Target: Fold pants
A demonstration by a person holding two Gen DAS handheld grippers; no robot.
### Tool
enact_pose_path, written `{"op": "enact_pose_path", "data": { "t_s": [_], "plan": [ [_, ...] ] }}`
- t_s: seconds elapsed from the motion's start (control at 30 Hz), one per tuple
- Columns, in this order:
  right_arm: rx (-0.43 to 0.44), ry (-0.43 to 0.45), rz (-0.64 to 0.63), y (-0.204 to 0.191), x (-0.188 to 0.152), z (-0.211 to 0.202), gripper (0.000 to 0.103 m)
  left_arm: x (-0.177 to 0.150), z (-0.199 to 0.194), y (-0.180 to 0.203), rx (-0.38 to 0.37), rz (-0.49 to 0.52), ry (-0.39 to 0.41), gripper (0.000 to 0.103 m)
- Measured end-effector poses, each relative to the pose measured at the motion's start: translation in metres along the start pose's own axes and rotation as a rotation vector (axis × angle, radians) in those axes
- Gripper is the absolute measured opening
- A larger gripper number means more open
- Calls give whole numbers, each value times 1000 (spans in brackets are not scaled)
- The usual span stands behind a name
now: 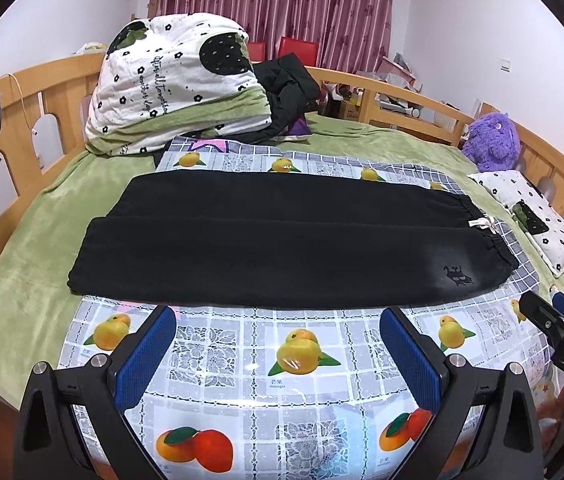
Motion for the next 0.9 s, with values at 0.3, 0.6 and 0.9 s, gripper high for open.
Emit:
{"op": "enact_pose_path", "data": {
  "t_s": [0.3, 0.6, 0.9],
  "plan": [
    [47, -106, 20, -6, 1, 34, 102, 19, 10, -5, -4, -33, -17, 98],
    [38, -180, 39, 35, 27, 71, 90, 54, 34, -51, -57, -113, -54, 98],
    [-53, -163, 89, 146, 16, 107, 53, 20, 108, -109, -33, -215, -143, 96]
  ]
}}
Point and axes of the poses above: each gripper's, at about its wrist camera, not at the fingertips, and z roughly the way its jaws point, y to its right, x to its top, the point moved 8 cm from there along z, roughly the way its jaws point, and after that the axes turned 6 degrees about x, right-handed, at the moved point
